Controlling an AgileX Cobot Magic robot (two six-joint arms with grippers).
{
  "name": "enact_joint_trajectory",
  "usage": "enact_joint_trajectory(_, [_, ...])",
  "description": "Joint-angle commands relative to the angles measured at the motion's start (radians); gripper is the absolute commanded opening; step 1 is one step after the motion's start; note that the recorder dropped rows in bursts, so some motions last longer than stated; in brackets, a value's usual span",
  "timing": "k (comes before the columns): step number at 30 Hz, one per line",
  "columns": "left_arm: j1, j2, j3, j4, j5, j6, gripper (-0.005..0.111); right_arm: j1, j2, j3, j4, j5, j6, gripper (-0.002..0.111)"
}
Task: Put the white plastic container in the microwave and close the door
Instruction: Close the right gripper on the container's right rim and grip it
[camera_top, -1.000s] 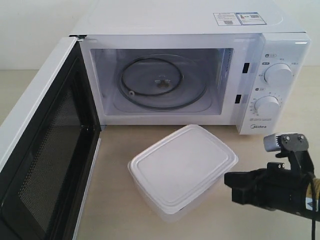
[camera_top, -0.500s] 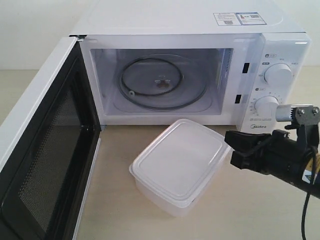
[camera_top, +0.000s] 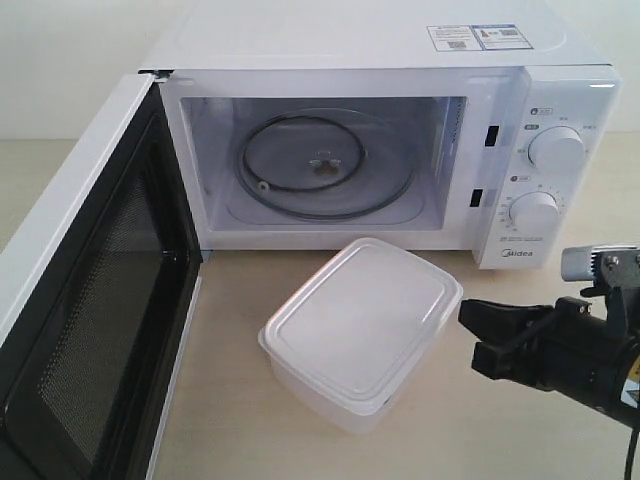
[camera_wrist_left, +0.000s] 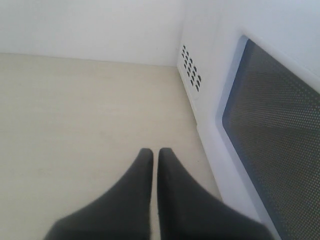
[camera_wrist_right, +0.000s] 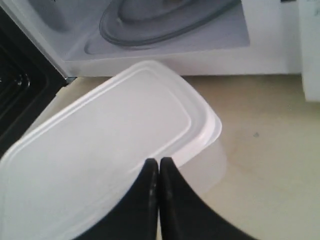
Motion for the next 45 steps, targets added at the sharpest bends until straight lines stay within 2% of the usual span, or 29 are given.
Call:
enact_joint_trajectory(1, [0.003,-0.003,0.003,-0.001,-0.002,0.004,0.004,-0.001,0.011,0.007,-0.027,-0.012,0.311,0.0])
enact_joint_trajectory(4, [0.003,-0.003,0.003,-0.001,-0.002,0.004,0.004,-0.001,0.011,0.007,-0.076,-0.006,0.598,0.0])
enact_joint_trajectory(7, [0.003,-0.003,0.003,-0.001,-0.002,0.004,0.004,-0.001,0.011,0.007,-0.228,0.02,0.709,0.0])
enact_joint_trajectory(12, [0.003,-0.003,0.003,-0.001,-0.002,0.004,0.004,-0.001,0.011,0.011,-0.333,-0.012,0.698,0.0])
enact_joint_trajectory(17, [0.003,-0.003,0.003,-0.001,-0.002,0.004,0.004,-0.001,0.011,0.105,-0.063,-0.012,0.632,0.0])
enact_joint_trajectory(20, [0.003,-0.003,0.003,-0.001,-0.002,0.004,0.004,-0.001,0.011,0.146,-0.012,-0.012,0.624,0.0])
enact_joint_trajectory(25, [0.003,-0.003,0.003,-0.001,-0.002,0.004,0.004,-0.001,0.011,0.134,-0.023,-0.012,0.695,0.0])
enact_joint_trajectory(37, [0.003,-0.003,0.003,-0.001,-0.002,0.004,0.004,-0.001,0.011,-0.033,-0.225,-0.012,0.982,0.001])
enact_joint_trajectory(40, [0.003,-0.003,0.003,-0.001,-0.002,0.004,0.004,-0.001,0.011,-0.05,-0.25,-0.012,1.015,0.012])
enact_joint_trajectory(45, [0.003,-0.003,0.003,-0.001,-0.002,0.004,0.004,-0.001,0.011,-0.051,-0.281,-0.012,1.025,0.044])
